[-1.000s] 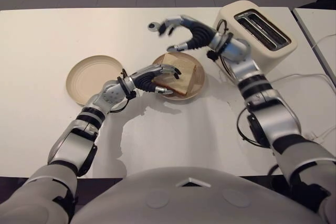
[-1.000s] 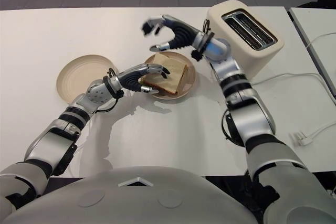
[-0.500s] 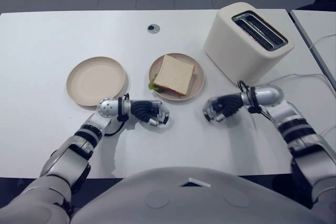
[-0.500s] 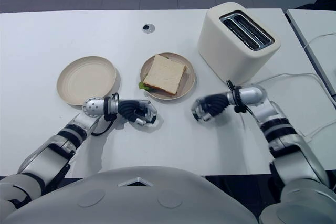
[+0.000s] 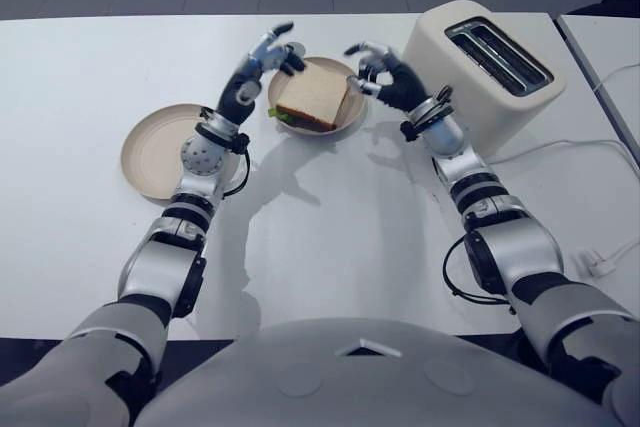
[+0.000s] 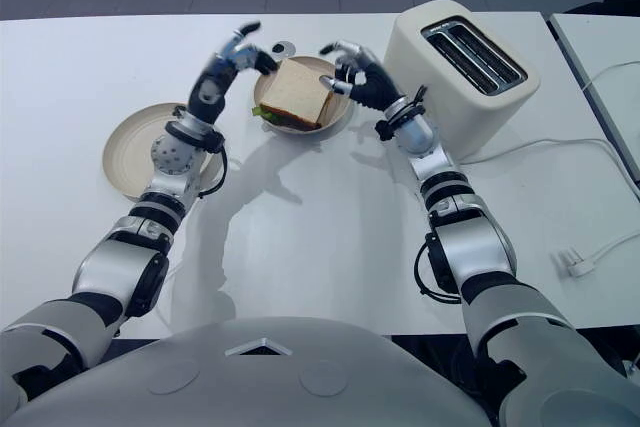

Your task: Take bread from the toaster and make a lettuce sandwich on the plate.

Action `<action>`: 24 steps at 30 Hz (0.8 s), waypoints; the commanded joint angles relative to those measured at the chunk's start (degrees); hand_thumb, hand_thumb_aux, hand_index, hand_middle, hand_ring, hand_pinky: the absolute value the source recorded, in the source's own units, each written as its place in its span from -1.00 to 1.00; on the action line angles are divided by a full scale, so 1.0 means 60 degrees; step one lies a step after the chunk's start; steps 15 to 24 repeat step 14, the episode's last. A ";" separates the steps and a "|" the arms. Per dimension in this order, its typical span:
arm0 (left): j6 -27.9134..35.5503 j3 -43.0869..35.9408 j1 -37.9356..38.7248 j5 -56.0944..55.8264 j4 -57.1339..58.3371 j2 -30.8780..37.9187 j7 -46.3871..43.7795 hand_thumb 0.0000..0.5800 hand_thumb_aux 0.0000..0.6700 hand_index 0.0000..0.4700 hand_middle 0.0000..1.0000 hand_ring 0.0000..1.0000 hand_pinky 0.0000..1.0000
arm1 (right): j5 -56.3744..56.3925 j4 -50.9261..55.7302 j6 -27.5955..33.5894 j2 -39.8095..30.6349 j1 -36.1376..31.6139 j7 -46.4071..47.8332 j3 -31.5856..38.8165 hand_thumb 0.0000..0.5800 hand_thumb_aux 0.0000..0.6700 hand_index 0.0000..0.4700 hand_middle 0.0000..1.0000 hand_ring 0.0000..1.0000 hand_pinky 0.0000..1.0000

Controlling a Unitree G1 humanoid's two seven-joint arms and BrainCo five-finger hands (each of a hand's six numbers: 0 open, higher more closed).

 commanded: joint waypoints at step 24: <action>0.2289 0.0994 0.0004 0.0745 -0.2829 -0.0437 -0.0811 -1.00 -1.00 -1.00 -1.00 -1.00 -1.00 | 0.2912 -0.3715 0.0903 -0.0218 0.1150 0.2778 -0.1400 -1.00 -1.00 -1.00 -1.00 -1.00 -1.00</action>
